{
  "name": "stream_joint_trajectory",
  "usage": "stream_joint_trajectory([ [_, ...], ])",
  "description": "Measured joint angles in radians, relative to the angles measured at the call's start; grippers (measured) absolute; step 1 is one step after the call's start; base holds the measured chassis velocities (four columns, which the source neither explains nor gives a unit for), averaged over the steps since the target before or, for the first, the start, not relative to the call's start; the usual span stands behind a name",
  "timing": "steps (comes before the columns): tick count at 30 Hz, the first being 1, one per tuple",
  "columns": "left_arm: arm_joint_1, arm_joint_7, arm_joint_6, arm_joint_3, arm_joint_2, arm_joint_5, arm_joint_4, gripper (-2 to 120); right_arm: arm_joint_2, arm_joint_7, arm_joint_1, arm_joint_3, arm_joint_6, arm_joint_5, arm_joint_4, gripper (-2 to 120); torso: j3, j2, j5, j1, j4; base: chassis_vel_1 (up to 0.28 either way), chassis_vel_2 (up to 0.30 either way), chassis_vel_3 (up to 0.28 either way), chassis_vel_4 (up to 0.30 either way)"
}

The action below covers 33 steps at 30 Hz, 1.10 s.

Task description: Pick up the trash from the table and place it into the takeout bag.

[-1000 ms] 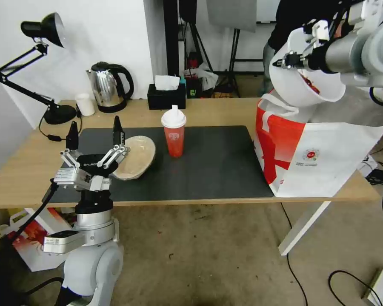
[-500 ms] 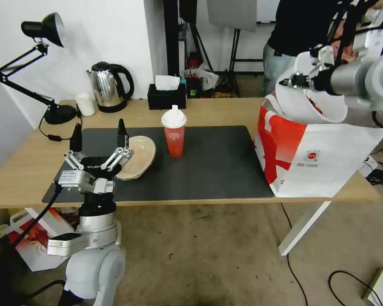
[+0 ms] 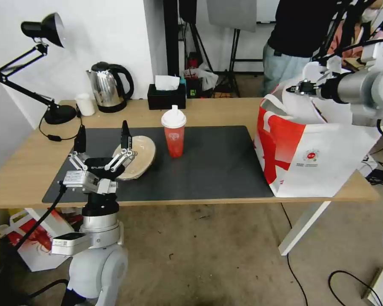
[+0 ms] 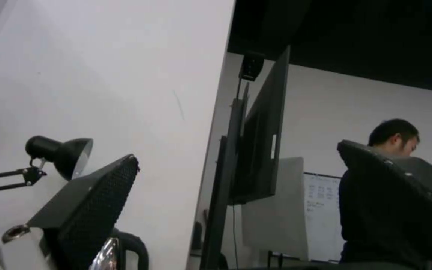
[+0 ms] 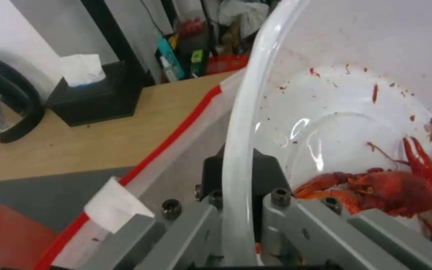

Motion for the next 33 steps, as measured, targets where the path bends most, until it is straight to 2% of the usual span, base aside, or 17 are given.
stream_joint_trajectory([
  [7,-0.006,0.0,0.002,0.012,0.006,0.0,0.005,100,-0.006,0.001,-0.091,0.099,0.0,0.011,-0.02,0,0.0,0.0,-0.0002,0.0,0.0001,0.0,0.0,0.0,0.0],
  [9,-0.01,0.0,0.003,0.021,0.01,0.0,0.012,100,-0.011,0.005,-0.139,0.15,0.0,0.023,-0.026,0,0.0,0.0,0.0002,0.0,0.0002,0.0,0.0,0.0,0.0],
  [11,-0.023,0.0,0.005,0.039,0.02,0.0,0.023,100,-0.028,0.012,-0.203,0.207,0.0,0.031,-0.026,0,0.0,0.0,0.0002,0.0,-0.0006,0.0,0.0,0.0,0.0],
  [15,-0.026,0.0,0.005,0.042,0.022,0.0,0.025,100,-0.032,0.019,-0.212,0.218,0.0,0.042,-0.029,0,0.0,0.0,0.0001,0.0,0.0002,0.0,0.0,0.0,0.0],
  [22,-0.029,-0.001,0.006,0.043,0.023,-0.001,0.027,100,-0.031,0.056,-0.197,0.219,0.001,0.088,-0.03,0,0.0,0.0,0.0,0.0,-0.0001,0.0,0.0,0.0,0.0],
  [24,-0.03,-0.001,0.006,0.043,0.023,-0.002,0.029,100,-0.028,0.059,-0.19,0.218,0.001,0.1,-0.036,12,0.0,0.0,0.0,0.0,0.0,0.0,0.0,0.0,0.0],
  [26,-0.031,-0.001,0.006,0.044,0.023,-0.002,0.032,100,-0.026,0.06,-0.186,0.217,0.002,0.105,-0.037,15,0.0,0.0,0.0,0.0,0.0001,0.0,0.0,0.0,0.0],
  [29,-0.035,-0.001,0.006,0.049,0.02,-0.002,0.037,100,-0.021,0.06,-0.178,0.214,0.002,0.109,-0.037,30,0.0,0.0,0.0,0.0,0.0,0.0,0.0,0.0,0.0],
  [33,-0.038,-0.001,0.006,0.049,0.02,-0.002,0.039,100,-0.018,0.059,-0.171,0.211,0.002,0.109,-0.037,41,0.0,0.0,0.0,0.0,0.0001,0.0,0.0,0.0,0.0],
])
